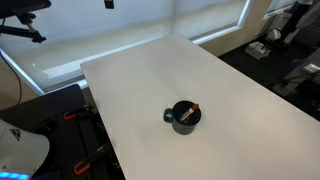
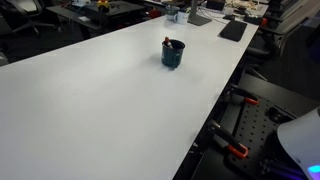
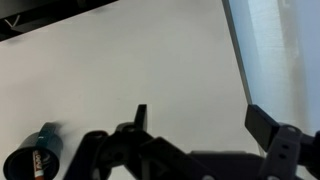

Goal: Put the marker on the table

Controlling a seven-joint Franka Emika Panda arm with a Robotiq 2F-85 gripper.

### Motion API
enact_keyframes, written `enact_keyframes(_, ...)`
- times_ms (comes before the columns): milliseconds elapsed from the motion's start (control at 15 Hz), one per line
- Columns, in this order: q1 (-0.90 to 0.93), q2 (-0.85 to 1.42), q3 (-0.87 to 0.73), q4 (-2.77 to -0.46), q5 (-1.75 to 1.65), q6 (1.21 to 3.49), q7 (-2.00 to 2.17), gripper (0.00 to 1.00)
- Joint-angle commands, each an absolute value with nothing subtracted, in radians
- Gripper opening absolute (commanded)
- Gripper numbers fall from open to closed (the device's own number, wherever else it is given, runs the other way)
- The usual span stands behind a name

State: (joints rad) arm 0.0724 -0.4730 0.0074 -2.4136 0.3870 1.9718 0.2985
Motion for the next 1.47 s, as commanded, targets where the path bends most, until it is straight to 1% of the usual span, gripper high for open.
enact_keyframes(0,0.052,-0.473,0.025,-2.41,0.395,1.965,0.292,1.0)
enact_keyframes(267,0.028,-0.424,-0.002,-2.348,0.408,1.952,0.294,1.0)
enact_keyframes(667,-0.011,-0.316,-0.053,-2.19,0.443,1.924,0.307,1.0)
enact_keyframes(733,-0.012,-0.371,-0.033,-2.261,0.417,1.965,0.296,1.0)
enact_keyframes(1333,-0.016,-0.356,-0.03,-2.249,0.417,1.965,0.296,1.0)
enact_keyframes(1400,-0.025,-0.36,-0.014,-2.252,0.382,2.005,0.322,1.0)
